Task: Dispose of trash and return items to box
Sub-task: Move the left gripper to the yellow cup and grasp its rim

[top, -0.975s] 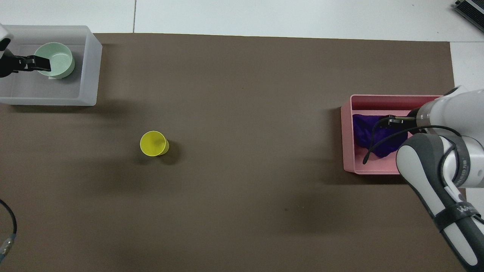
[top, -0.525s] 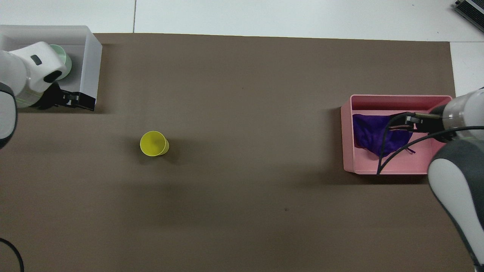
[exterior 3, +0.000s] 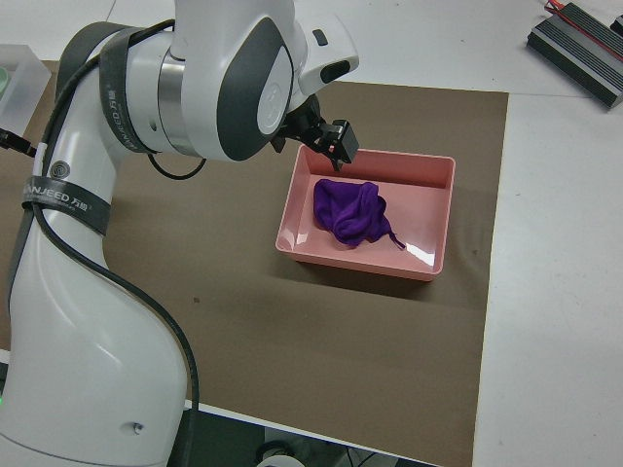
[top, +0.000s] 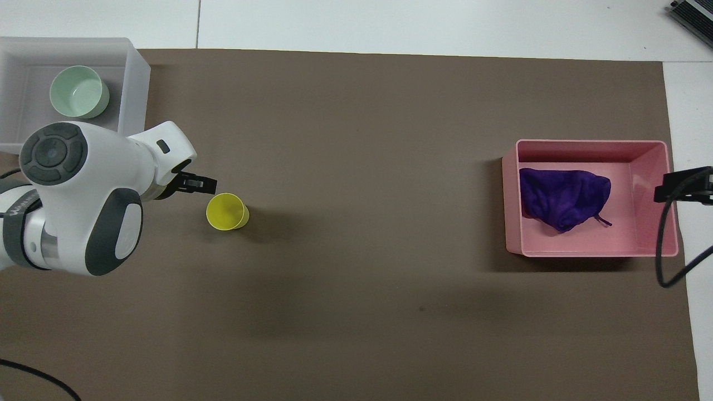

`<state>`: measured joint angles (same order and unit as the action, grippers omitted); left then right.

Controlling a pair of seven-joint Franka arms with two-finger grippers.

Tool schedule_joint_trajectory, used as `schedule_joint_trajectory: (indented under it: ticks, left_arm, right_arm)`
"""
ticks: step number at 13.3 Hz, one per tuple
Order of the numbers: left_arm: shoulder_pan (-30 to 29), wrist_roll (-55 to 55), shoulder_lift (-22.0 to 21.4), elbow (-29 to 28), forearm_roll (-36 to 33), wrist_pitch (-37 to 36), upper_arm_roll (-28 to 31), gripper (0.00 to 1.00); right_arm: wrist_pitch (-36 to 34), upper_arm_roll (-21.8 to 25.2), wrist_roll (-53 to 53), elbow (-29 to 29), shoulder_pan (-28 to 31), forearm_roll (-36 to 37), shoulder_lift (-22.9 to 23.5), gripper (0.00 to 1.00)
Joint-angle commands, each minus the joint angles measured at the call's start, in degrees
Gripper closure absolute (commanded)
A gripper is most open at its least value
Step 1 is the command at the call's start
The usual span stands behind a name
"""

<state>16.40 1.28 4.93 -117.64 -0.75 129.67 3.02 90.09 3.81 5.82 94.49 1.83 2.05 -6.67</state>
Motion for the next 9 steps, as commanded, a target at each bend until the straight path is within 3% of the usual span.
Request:
schedule_joint_trajectory:
  ticks: [1, 4, 7, 9]
  left_arm:
    - [0.6, 0.9, -2.0, -5.2, -1.2, 5.3, 0.8, 0.21]
    - [0.7, 1.0, -1.5, -6.5, -1.1, 7.4, 0.8, 0.23]
    - [2.2, 1.2, -2.2, -8.8, -1.1, 8.0, 0.8, 0.23]
    - [3.2, 1.3, -2.6, -10.3, -1.1, 8.0, 0.8, 0.22]
  right_arm:
    - [0.0, -0.2, -3.4, 0.3, 0.5, -1.0, 0.4, 0.0]
    - [0.4, -0.7, -2.8, 1.0, 1.1, -1.0, 0.2, 0.0]
    - [1.1, 4.6, -2.5, 0.5, -4.6, -1.2, 1.0, 0.0]
    - [0.9, 4.5, -2.5, 0.5, -3.8, -1.3, 1.0, 0.0]
